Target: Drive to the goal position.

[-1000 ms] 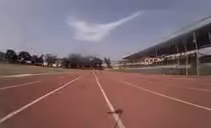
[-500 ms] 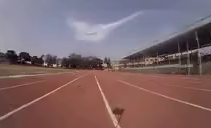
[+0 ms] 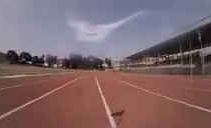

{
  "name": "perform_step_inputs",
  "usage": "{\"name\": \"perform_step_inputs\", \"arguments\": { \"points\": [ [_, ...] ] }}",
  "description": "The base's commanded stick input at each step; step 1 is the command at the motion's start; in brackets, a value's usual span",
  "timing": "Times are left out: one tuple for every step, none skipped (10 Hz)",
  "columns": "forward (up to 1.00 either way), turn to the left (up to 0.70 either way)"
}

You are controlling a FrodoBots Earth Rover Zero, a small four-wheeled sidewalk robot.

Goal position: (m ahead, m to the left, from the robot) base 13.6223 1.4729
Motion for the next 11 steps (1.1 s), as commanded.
{"name": "perform_step_inputs", "arguments": {
  "points": [
    [0.70, 0.00],
    [0.70, 0.00],
    [0.70, 0.00],
    [0.70, 0.00],
    [0.70, 0.00],
    [0.70, 0.00],
    [0.70, 0.00],
    [0.70, 0.00],
    [0.70, 0.00],
    [0.70, 0.00],
    [0.70, 0.00]
  ]
}}
